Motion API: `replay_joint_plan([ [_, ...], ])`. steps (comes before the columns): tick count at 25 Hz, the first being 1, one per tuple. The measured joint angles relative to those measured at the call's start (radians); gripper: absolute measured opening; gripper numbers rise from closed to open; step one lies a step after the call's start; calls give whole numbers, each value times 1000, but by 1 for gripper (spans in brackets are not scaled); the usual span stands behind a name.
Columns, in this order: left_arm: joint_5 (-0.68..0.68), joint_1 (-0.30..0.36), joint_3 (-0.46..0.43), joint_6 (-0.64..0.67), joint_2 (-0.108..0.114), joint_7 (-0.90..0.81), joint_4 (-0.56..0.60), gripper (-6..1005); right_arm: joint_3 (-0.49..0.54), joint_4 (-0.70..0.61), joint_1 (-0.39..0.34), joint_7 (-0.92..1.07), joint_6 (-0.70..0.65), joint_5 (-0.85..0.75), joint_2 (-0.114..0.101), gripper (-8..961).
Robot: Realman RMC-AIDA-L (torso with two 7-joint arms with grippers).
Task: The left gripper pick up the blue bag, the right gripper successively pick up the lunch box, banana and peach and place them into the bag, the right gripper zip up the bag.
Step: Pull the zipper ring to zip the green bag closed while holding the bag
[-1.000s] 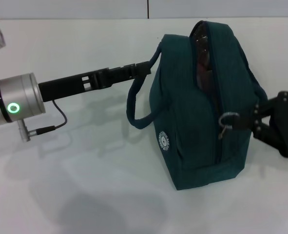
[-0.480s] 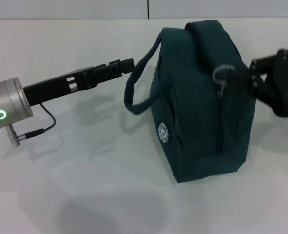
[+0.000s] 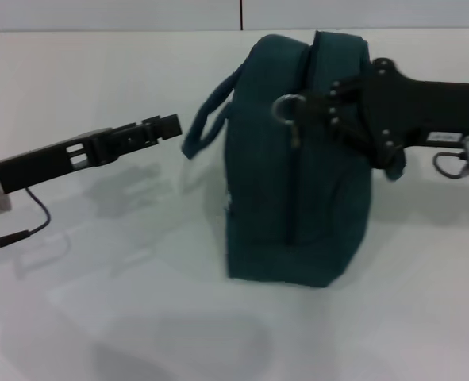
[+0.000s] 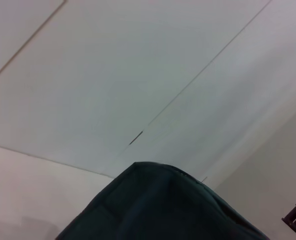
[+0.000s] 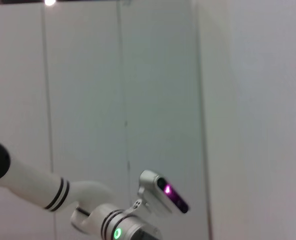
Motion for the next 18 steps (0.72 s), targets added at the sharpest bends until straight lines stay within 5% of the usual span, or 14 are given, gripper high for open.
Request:
replay_joint_plan([
  [7,-15,36,0,55,30,-9,29,890,-104,7,29,-5,47,61,1,7],
  [18,50,-1,11,137,27,2,36,886,-122,9,33,-8,71,77,1,7],
])
